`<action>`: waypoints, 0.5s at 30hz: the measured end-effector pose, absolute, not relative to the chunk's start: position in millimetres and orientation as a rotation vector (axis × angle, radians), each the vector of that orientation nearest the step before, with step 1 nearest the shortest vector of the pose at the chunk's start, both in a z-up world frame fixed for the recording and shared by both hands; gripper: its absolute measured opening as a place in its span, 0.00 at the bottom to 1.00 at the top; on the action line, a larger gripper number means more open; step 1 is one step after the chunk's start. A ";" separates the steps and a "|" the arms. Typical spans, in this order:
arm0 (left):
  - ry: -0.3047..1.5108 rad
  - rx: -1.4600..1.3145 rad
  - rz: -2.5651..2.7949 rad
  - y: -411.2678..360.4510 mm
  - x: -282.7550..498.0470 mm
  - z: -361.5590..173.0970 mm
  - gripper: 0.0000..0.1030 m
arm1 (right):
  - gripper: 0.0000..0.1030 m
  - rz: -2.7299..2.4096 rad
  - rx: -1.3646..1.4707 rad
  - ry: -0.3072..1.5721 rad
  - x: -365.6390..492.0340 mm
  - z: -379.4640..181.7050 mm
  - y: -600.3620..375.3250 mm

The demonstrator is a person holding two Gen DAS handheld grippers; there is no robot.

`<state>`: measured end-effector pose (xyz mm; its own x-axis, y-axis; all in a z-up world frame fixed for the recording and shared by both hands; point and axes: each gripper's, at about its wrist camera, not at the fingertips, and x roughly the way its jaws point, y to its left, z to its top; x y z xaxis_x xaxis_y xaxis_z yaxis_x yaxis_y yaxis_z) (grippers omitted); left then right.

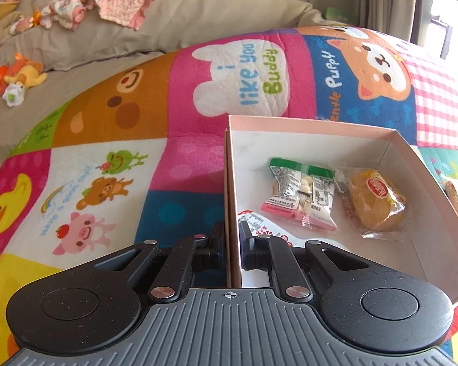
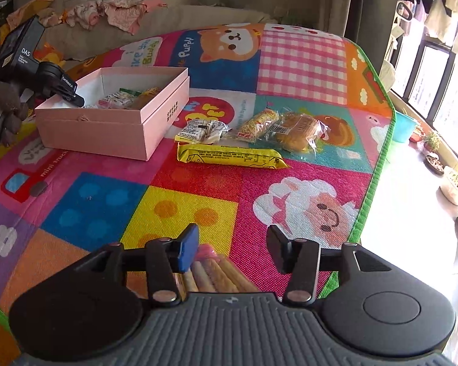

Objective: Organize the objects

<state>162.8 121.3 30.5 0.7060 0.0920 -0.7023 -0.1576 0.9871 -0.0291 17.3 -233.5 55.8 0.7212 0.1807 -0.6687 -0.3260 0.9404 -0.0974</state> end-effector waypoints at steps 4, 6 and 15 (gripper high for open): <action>0.756 -0.110 0.123 126.4 159.6 26.1 0.10 | 0.71 0.280 -0.251 0.722 12.0 58.5 -236.9; 0.754 -0.121 0.117 128.2 158.9 23.6 0.10 | 0.75 0.288 -0.263 0.731 9.2 61.8 -239.0; 0.745 -0.127 0.109 129.5 157.0 22.6 0.11 | 0.80 0.350 -0.167 0.782 1.8 88.7 -261.8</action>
<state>157.0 129.5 22.6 0.7297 0.0536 -0.6816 -0.1438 0.9867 -0.0764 1.8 -261.8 88.7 0.6556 0.2457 -0.7140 -0.3686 0.9294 -0.0186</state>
